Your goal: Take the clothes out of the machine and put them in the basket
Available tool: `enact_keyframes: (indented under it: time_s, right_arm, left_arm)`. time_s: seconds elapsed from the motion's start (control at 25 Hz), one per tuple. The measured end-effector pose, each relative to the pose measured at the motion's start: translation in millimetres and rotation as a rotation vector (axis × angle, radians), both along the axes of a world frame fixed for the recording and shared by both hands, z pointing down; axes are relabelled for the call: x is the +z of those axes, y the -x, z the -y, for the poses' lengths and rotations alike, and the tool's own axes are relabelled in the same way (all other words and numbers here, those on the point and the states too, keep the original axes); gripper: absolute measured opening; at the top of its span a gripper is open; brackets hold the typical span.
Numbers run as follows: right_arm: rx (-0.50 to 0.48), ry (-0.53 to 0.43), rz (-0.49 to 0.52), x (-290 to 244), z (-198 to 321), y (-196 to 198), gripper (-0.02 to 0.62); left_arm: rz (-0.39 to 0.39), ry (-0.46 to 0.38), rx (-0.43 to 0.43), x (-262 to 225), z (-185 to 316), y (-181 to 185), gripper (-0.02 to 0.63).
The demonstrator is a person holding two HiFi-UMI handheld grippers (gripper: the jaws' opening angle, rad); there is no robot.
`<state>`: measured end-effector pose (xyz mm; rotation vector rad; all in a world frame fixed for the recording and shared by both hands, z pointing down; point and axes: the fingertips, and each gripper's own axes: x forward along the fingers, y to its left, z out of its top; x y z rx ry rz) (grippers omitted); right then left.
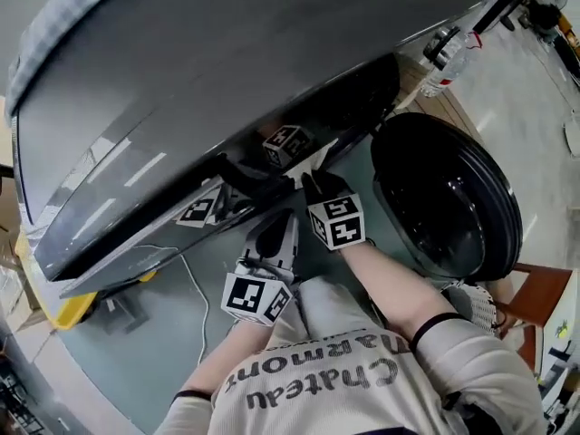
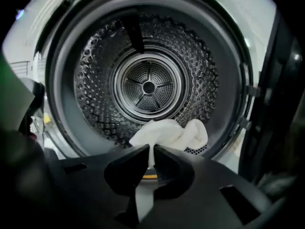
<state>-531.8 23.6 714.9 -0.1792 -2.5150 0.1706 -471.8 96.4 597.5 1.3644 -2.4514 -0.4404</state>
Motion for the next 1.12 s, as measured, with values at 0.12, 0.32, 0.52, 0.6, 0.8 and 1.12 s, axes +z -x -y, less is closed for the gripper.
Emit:
enact_keyframes:
  time_s: [0.12, 0.32, 0.52, 0.6, 0.8, 1.12]
  right_arm:
    - [-0.023, 0.019, -0.033, -29.0, -5.8, -17.9, 0.044]
    - [-0.074, 0.023, -0.087, -76.1, -7.1, -41.7, 0.044]
    - [-0.121, 0.048, -0.150, -118.6, -16.9, -69.0, 0.044]
    - [-0.135, 0.053, -0.157, -136.8, -20.9, -73.8, 0.044]
    - [-0.129, 0.090, -0.139, -186.4, -17.3, -85.8, 0.044]
    - [-0.172, 0.125, -0.027, -271.0, -14.1, -106.4, 0.044]
  left_arm:
    - [-0.040, 0.009, -0.016, -27.3, 2.7, -9.0, 0.008]
    - [-0.084, 0.017, -0.030, -80.2, 11.1, -29.6, 0.008]
    - [-0.125, 0.022, -0.074, -127.1, 5.7, -48.7, 0.008]
    - [-0.127, 0.019, -0.096, -146.3, -2.0, -52.7, 0.008]
    - [-0.132, 0.037, -0.157, -186.5, -14.6, -63.4, 0.008]
    - [-0.119, 0.056, -0.183, -246.8, -24.7, -76.9, 0.008]
